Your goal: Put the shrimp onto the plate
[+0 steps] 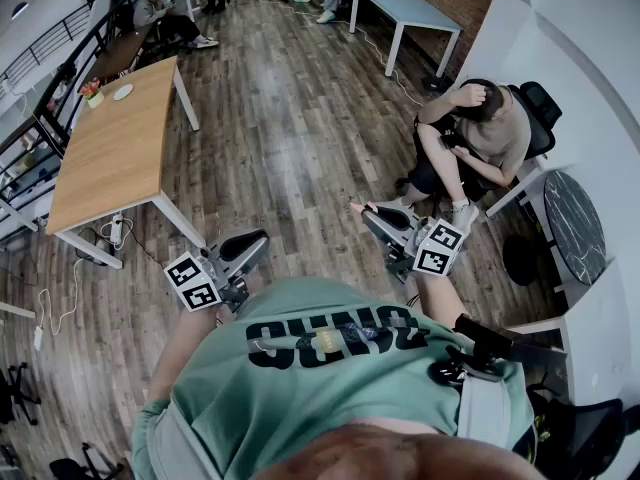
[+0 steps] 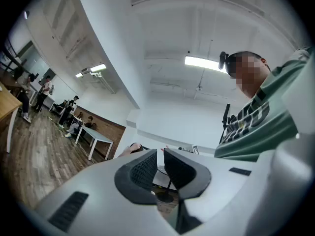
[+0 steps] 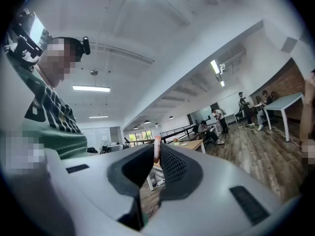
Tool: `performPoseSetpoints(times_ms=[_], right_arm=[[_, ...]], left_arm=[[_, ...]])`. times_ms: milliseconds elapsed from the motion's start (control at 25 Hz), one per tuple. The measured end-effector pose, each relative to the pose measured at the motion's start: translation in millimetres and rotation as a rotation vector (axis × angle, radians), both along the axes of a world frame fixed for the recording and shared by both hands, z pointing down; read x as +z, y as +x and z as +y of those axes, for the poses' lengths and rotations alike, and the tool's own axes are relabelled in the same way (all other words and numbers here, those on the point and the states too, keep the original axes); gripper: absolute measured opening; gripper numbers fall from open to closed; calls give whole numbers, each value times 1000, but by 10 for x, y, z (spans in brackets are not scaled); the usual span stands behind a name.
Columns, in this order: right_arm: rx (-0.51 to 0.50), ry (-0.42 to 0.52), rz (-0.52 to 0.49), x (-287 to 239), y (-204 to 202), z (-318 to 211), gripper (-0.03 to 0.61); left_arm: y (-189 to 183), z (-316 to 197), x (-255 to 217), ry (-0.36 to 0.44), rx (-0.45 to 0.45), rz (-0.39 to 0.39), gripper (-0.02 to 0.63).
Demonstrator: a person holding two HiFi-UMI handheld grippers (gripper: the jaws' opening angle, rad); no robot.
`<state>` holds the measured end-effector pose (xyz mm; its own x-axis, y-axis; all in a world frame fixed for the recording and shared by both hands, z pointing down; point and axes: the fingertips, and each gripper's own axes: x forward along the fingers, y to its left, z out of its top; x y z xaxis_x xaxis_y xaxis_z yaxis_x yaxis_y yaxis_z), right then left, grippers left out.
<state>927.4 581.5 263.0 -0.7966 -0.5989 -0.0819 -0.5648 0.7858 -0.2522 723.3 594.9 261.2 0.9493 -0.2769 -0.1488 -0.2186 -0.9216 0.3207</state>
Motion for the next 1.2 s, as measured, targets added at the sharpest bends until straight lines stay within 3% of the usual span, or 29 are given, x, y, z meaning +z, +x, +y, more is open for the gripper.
performPoseSetpoints(times_ms=[560,760,1000,1200], right_arm=[[-5,1,0,44,286,74,46],[-14,-27,-33,102,210,27,46],[-46,-53,-64,232,575,102,46],[-84,-76,-99,355,558,91,46]], left_arm=[[317,72,59,-7,13,-8,49],[257,27,116,-20,21,-11,49],[679,139,152,-47,5,-43,49],[735,194,197,-84,-10,-81,49]])
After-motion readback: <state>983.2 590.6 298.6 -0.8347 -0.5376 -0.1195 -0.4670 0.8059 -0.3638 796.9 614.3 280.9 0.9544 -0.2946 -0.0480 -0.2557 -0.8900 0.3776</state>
